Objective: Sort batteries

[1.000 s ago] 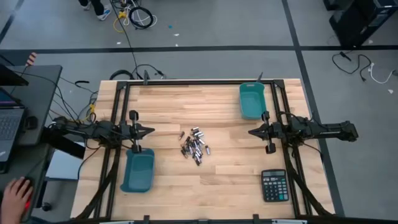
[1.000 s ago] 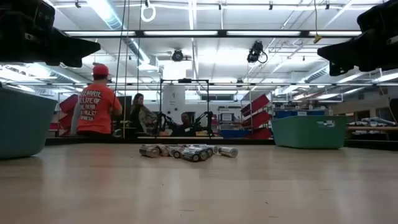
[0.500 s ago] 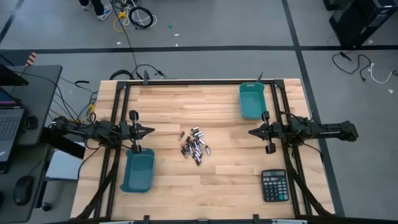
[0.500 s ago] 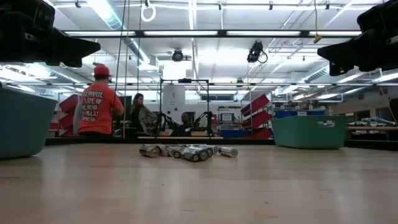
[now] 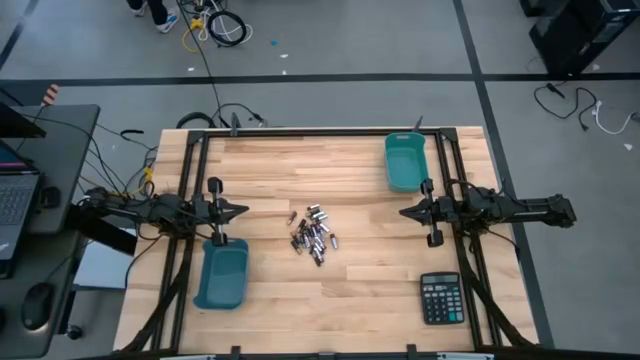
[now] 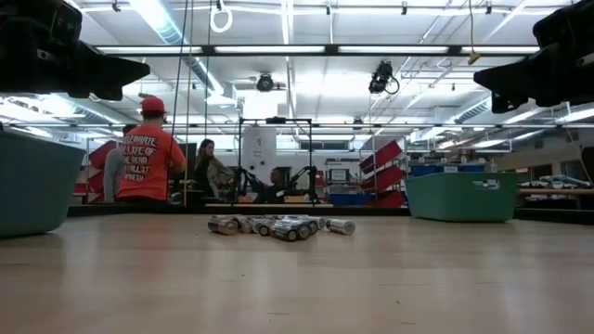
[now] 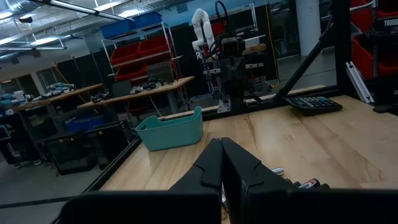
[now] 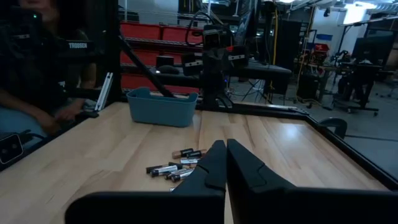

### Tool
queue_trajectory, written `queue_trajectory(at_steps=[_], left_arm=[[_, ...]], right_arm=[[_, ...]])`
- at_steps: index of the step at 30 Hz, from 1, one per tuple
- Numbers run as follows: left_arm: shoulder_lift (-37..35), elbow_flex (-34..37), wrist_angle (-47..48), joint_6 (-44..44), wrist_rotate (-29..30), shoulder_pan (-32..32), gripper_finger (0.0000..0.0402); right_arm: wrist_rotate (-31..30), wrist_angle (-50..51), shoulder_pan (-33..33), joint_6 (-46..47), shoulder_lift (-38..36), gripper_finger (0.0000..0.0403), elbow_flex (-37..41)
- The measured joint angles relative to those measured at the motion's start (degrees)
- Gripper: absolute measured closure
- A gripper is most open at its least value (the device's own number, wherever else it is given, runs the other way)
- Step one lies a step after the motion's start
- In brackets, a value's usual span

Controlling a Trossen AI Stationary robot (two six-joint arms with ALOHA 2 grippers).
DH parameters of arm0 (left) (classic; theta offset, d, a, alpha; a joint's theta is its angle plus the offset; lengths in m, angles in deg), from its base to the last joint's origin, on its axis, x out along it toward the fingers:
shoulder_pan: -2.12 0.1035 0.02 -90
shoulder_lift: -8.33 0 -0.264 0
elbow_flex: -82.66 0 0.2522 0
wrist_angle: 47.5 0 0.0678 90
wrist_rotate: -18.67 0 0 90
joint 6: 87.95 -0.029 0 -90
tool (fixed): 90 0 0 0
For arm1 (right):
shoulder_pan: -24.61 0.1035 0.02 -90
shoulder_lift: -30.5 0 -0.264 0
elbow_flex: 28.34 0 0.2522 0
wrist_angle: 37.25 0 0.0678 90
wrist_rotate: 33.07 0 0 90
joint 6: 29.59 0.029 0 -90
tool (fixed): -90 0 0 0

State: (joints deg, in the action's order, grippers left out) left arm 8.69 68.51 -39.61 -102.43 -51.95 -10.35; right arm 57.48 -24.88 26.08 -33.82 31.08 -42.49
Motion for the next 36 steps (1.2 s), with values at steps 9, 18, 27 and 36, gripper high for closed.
queue_trajectory(at_steps=[9, 18, 27, 36], left_arm=[[0.00, 0.00, 0.01, 0.00, -0.02, -0.02, 0.0400], [0.00, -0.02, 0.01, 0.00, -0.01, -0.01, 0.0400], [0.00, -0.02, -0.50, -0.30, -0.02, -0.02, 0.0399], [0.00, 0.00, -5.65, -0.07, 0.02, 0.00, 0.0400]], right_arm=[[-0.02, -0.02, 0.00, 0.00, 0.00, 0.0402, 0.00], [0.00, -0.01, 0.00, 0.00, 0.00, 0.0402, 0.00], [-0.02, -0.02, 0.00, 0.00, 0.00, 0.0402, 0.00], [-0.01, -0.02, 0.00, 0.00, 0.00, 0.0401, 0.00]])
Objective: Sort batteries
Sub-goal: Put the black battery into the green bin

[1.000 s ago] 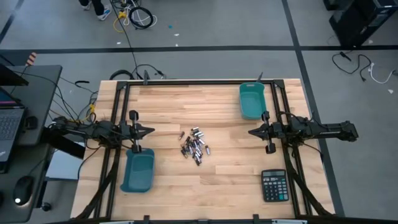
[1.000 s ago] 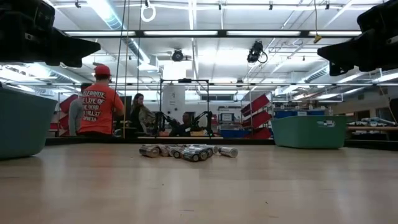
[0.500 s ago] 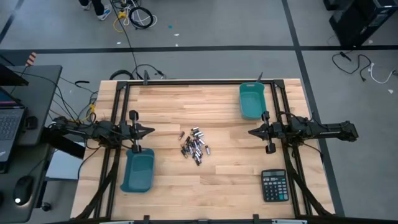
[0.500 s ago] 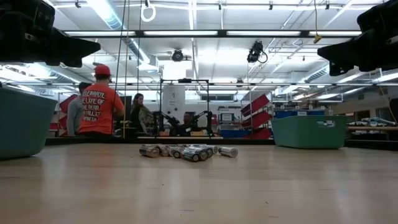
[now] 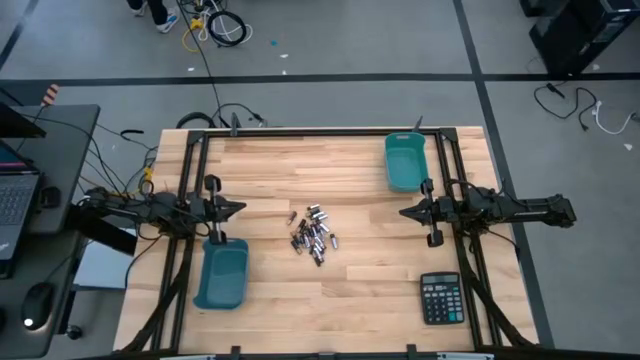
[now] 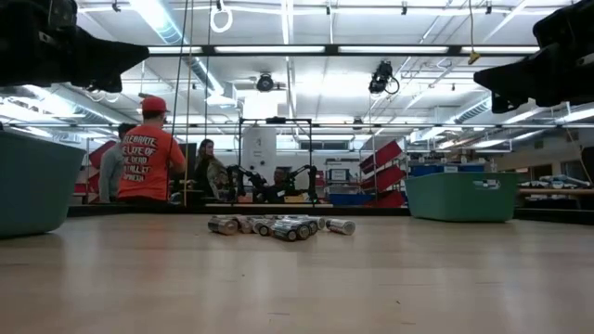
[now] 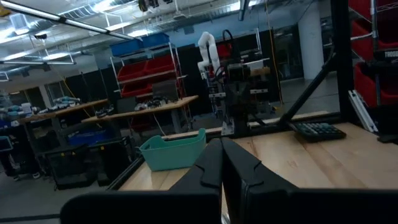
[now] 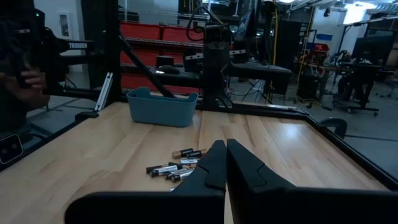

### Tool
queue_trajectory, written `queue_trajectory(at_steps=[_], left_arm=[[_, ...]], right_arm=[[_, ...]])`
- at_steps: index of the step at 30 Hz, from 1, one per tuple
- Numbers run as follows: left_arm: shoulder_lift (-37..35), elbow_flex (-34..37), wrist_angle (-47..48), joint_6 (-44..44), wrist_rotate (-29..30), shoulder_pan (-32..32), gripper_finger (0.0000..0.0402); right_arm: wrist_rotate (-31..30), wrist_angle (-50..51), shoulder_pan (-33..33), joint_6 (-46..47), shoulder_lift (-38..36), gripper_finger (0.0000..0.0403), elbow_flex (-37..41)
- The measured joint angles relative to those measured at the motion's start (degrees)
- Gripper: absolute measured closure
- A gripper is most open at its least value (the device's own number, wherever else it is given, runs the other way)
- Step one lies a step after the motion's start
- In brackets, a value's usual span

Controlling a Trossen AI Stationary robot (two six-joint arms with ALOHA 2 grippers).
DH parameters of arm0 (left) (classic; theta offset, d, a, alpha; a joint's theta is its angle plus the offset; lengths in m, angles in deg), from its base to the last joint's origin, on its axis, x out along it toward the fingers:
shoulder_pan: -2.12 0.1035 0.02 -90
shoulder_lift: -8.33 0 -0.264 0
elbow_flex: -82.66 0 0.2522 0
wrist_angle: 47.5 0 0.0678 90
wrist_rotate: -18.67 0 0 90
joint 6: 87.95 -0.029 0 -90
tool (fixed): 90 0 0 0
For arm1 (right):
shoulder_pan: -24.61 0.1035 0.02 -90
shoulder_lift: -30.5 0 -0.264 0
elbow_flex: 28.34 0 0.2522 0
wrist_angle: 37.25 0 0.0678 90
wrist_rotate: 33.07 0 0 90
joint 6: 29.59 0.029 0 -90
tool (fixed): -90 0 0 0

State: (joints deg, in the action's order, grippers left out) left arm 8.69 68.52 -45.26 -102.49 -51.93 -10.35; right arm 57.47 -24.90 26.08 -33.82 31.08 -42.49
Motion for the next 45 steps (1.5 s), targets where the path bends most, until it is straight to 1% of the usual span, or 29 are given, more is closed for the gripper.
queue_trajectory(at_steps=[11, 17, 20, 23, 26, 29, 32, 35, 38, 41, 45], left_arm=[[0.00, 0.00, -2.40, -0.02, 0.04, 0.00, 0.0400], [0.00, 0.00, -11.67, -0.06, -0.02, 0.00, 0.0400], [0.00, -0.01, -15.38, -2.94, 1.29, 0.02, 0.0400], [0.00, -0.01, -17.34, -6.96, 2.82, 0.02, 0.0399], [0.00, -0.02, -17.91, -11.51, 5.10, 0.02, 0.0400], [0.00, -0.02, -18.13, -13.81, 6.51, 0.11, 0.0400], [0.00, -0.02, -19.11, -14.36, 6.51, 0.11, 0.0400], [0.25, -0.02, -18.96, -15.18, 6.49, 0.15, 0.0400], [1.85, -0.02, -20.16, -15.17, 5.24, 0.15, 0.0400], [4.73, -0.02, -25.12, -15.08, 3.08, 0.15, 0.0400], [10.99, -0.11, -31.48, -15.73, 2.83, 0.53, 0.0400]], right_arm=[[0.01, 0.02, 0.00, 0.00, 0.00, 0.0401, 0.00], [-0.01, -0.26, 0.00, -1.75, -0.01, 0.0401, 0.00], [-0.01, -1.19, 0.00, -1.41, 0.00, 0.0401, 0.00], [-0.01, -4.86, 0.00, 0.74, 0.00, 0.0401, 0.00], [-0.60, -11.91, -0.04, 1.68, 0.00, 0.0401, 0.00], [-0.73, -18.11, -0.04, 1.64, 0.00, 0.0401, -0.01], [-0.78, -18.34, -0.07, 1.02, 0.18, 0.0401, -0.53], [-2.63, -19.53, -0.17, 0.33, 1.53, 0.0401, -0.57], [-4.99, -24.66, -0.17, -1.40, 3.79, 0.0402, -0.57], [-5.86, -29.90, -0.20, -2.26, 6.94, 0.0402, -0.57], [-11.70, -35.73, -0.22, 1.64, 12.43, 0.0402, -0.61]])
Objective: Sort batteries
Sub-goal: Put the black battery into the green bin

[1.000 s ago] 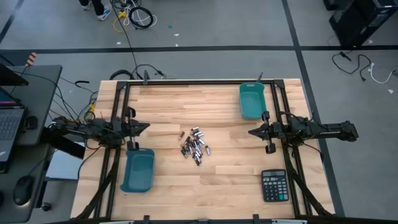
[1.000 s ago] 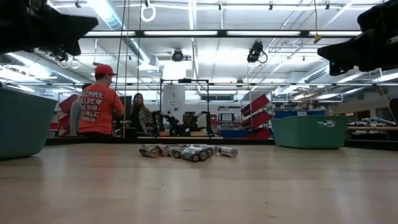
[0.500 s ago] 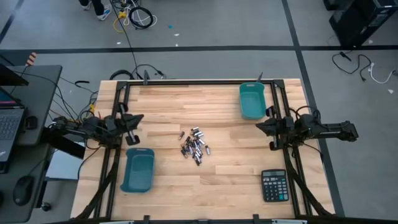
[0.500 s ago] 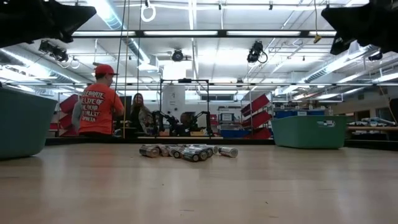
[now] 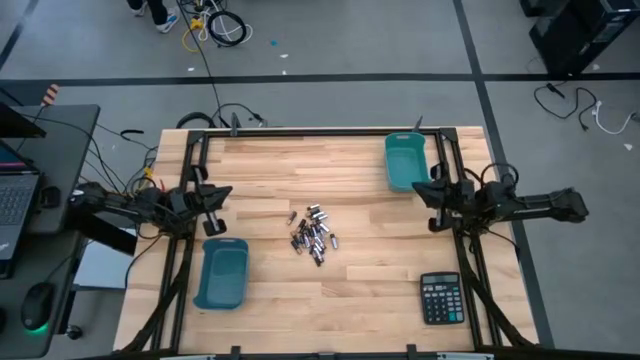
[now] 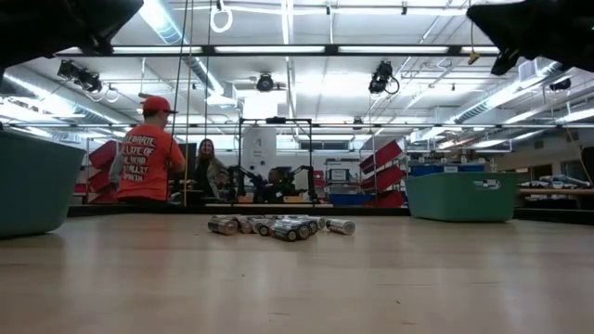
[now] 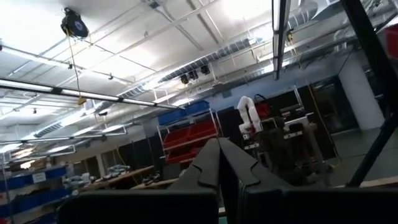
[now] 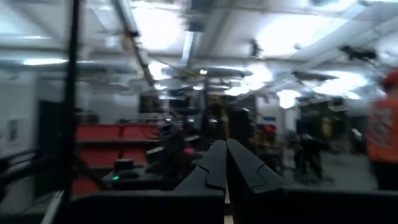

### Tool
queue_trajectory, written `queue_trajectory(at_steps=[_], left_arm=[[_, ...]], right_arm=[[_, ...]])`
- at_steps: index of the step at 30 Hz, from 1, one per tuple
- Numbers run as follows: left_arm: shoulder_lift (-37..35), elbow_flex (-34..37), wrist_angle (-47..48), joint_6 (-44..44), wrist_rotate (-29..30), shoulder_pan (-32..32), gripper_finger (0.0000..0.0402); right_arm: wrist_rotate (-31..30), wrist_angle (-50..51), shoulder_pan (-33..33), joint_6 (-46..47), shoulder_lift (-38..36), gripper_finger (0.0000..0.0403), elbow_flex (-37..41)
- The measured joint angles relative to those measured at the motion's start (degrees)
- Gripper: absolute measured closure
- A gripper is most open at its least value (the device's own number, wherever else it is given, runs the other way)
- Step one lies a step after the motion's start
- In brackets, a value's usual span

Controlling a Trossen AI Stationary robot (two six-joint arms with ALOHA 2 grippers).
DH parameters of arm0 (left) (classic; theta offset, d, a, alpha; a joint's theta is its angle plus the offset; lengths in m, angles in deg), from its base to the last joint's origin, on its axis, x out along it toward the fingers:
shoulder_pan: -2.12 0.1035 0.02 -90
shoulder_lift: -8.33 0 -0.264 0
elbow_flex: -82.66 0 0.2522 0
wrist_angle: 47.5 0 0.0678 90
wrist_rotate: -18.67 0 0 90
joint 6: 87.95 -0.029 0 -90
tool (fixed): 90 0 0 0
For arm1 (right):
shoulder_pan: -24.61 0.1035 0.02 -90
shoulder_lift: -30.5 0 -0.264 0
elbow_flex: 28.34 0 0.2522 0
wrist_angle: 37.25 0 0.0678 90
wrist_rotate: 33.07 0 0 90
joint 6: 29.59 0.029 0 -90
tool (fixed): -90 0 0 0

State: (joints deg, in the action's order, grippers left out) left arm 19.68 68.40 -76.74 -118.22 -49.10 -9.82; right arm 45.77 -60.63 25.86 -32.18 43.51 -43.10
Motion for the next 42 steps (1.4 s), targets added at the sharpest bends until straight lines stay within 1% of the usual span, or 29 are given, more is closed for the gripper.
queue_trajectory(at_steps=[5, 7, 14, 18, 20, 22, 26, 27, 30, 33, 35, 37, 39, 42], left_arm=[[9.45, -3.13, -0.33, 2.11, -0.01, 2.15, 0.0400], [13.50, -4.62, -0.51, 2.96, 0.01, 3.05, 0.0400], [25.89, -10.72, -0.41, 6.42, 0.18, 6.11, 0.0400], [30.34, -14.11, 2.04, 6.71, 0.18, 6.80, 0.0400], [31.27, -15.92, 6.96, 6.92, 0.18, 7.00, 0.0400], [31.41, -17.78, 14.27, 8.55, 0.18, 7.27, 0.0400], [30.61, -22.79, 30.07, 14.17, -0.79, 8.58, 0.0400], [30.54, -24.12, 33.24, 15.18, -2.15, 9.11, 0.0400], [30.64, -26.97, 42.40, 18.08, -8.78, 11.13, 0.0400], [30.49, -29.30, 51.50, 18.98, -15.62, 13.30, 0.0400], [30.47, -29.74, 56.90, 18.99, -17.37, 14.47, 0.0400], [30.48, -29.77, 59.33, 18.77, -17.30, 15.40, 0.0400], [30.43, -29.36, 59.57, 18.69, -15.65, 16.07, 0.0400], [30.69, -29.13, 60.47, 17.51, -9.86, 16.75, 0.0400]], right_arm=[[-1.16, -7.69, -0.02, 0.87, 7.65, 0.0402, -0.32], [-1.18, -7.75, -0.02, 0.67, 10.50, 0.0402, -1.98], [-1.20, -7.83, -0.02, -1.70, 21.93, 0.0402, -11.67], [-1.20, -7.76, -0.02, -5.31, 28.75, 0.0402, -17.47], [-1.20, -7.59, -0.02, -6.62, 31.49, 0.0402, -20.05], [-1.20, -7.24, -0.02, -6.57, 33.88, 0.0402, -22.70], [-1.20, -1.00, -0.02, -6.47, 39.07, 0.0402, -28.58], [-1.20, 0.60, -0.02, -6.67, 40.46, 0.0402, -30.05], [-1.20, 4.21, -0.02, -7.55, 44.84, 0.0402, -34.29], [-1.18, 10.70, -0.35, -7.51, 48.33, 0.0402, -38.68], [-1.18, 15.18, -1.00, -5.80, 50.22, 0.0402, -41.50], [-1.18, 18.77, -1.94, -3.46, 51.79, 0.0402, -44.18], [-1.18, 22.14, -2.87, -1.58, 53.34, 0.0402, -46.46], [-0.80, 24.98, -4.15, -0.12, 55.74, 0.0402, -48.34]])
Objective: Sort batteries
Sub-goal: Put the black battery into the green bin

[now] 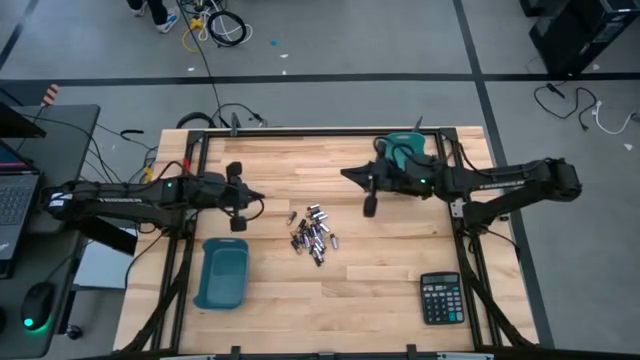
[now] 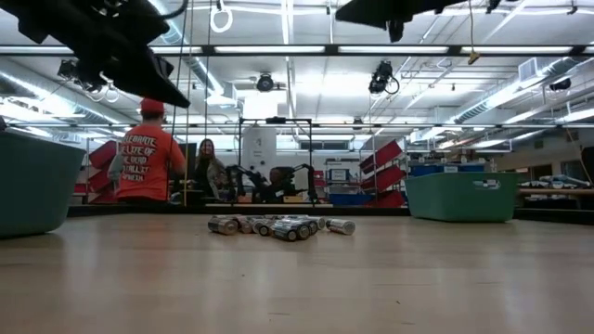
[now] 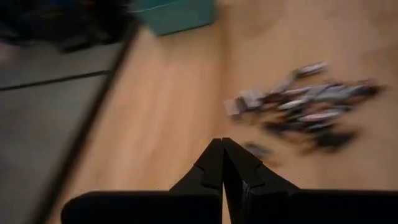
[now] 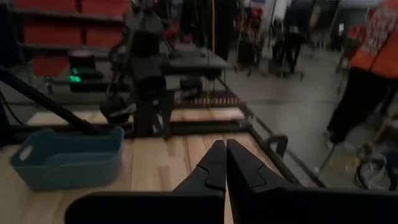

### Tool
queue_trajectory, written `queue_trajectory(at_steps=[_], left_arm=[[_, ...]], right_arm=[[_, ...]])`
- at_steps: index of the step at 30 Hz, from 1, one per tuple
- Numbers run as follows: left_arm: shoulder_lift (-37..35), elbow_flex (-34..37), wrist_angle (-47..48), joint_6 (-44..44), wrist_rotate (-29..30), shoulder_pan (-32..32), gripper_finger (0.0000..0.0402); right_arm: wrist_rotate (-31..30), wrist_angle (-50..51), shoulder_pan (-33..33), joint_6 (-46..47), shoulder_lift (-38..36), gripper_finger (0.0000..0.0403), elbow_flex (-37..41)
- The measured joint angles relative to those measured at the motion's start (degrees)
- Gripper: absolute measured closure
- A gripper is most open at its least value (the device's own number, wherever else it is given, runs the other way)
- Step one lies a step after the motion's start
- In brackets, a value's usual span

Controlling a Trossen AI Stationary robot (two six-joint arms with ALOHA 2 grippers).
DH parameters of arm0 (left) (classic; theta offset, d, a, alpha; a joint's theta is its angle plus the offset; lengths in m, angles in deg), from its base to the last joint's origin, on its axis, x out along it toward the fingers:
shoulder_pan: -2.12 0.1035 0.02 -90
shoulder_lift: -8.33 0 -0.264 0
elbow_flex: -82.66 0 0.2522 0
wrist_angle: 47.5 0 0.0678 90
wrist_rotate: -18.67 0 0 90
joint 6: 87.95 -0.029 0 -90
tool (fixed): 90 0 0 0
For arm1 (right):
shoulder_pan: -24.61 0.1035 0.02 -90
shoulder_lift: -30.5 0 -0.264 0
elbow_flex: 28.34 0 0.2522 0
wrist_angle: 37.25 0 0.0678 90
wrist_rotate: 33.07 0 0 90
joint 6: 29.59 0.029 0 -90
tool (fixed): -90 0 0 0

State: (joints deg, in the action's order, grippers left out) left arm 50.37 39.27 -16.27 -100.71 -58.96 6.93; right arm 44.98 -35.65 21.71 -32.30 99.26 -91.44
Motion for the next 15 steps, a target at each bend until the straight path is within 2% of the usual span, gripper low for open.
queue_trajectory(at_steps=[4, 7, 11, 13, 15], left_arm=[[0.00, 0.00, -0.04, -5.78, 12.48, 0.23, 0.0400], [0.00, 0.00, 0.42, -3.30, 16.50, 0.23, 0.0400], [0.02, 0.00, 0.49, -3.32, 15.01, 0.23, 0.0400], [0.02, 0.00, 0.53, -2.85, 11.32, 0.30, 0.0400], [0.02, 0.00, 0.53, -1.99, 5.21, 0.28, 0.0400]], right_arm=[[0.05, -0.20, -1.03, -0.97, 2.37, 0.0401, -0.68], [0.09, -0.13, -1.14, -0.41, 3.57, 0.0401, -0.68], [0.29, -0.65, -1.09, -0.27, 4.34, 0.0401, -0.68], [0.27, -1.75, -1.09, -0.23, 4.56, 0.0401, -0.68], [0.27, -3.53, -0.98, 0.31, 4.76, 0.0401, -0.68]])
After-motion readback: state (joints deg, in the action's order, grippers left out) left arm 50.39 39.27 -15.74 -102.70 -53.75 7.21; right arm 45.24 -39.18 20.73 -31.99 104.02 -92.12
